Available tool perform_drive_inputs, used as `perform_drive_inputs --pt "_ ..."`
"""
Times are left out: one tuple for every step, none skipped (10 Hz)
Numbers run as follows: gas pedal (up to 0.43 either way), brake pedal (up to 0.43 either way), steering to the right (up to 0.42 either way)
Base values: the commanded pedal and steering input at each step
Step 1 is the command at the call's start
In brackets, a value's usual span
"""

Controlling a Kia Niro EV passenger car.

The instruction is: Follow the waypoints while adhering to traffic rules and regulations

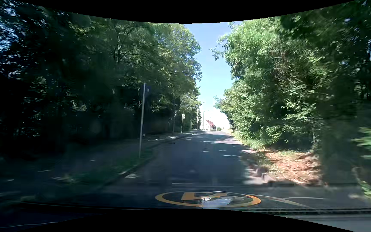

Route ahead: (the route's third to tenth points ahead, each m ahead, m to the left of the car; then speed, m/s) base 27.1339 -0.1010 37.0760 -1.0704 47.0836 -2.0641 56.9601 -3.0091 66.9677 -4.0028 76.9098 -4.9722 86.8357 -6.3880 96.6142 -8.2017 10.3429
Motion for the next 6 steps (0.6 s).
perform_drive_inputs --pt "0.24 0.0 0.05" --pt "0.24 0.0 0.049" --pt "0.248 0.0 0.044" --pt "0.248 0.0 0.038" --pt "0.248 0.0 0.033" --pt "0.248 0.0 0.029"
